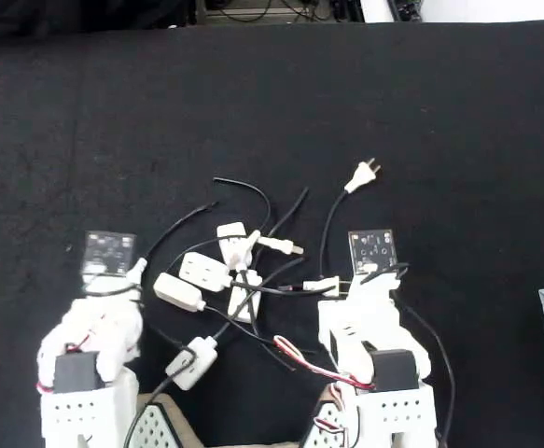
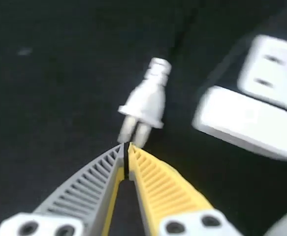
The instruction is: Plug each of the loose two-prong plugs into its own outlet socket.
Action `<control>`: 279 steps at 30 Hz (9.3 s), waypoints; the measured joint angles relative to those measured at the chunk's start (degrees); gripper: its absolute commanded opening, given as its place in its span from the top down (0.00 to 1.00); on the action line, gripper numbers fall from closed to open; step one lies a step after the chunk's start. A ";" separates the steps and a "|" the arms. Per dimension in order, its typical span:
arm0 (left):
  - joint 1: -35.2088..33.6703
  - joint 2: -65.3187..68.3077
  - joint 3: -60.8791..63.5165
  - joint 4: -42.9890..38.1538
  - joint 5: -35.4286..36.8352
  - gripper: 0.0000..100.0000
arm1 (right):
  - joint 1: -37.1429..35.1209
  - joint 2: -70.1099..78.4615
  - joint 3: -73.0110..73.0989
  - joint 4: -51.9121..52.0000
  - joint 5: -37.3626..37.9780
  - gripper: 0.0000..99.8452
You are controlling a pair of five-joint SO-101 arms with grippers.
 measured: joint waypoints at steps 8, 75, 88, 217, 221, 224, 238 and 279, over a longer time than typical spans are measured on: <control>-8.79 -0.09 -0.62 -2.37 0.00 0.97 | 2.99 0.00 -2.46 -2.11 14.15 0.99; -13.45 -0.18 -1.49 -2.46 -5.19 0.97 | -14.07 84.66 -62.95 12.22 40.00 0.78; -4.04 5.71 -23.82 -2.46 -13.80 0.90 | -3.87 64.18 -51.60 6.86 34.02 0.78; -0.97 47.82 -24.88 -16.79 -2.64 0.90 | 10.73 140.48 -106.99 18.20 42.02 0.97; -0.97 47.82 -24.88 -16.79 -2.64 0.90 | 10.73 142.95 -109.89 22.42 42.02 0.97; -0.97 47.82 -24.88 -16.79 -2.64 0.90 | 10.73 143.12 -110.77 24.00 42.02 0.96; -0.97 47.82 -24.88 -16.79 -2.64 0.90 | 6.86 143.47 -108.75 24.00 38.59 0.94; 7.74 44.40 -35.87 -25.14 17.05 0.91 | -13.89 75.78 -93.80 24.09 14.68 0.99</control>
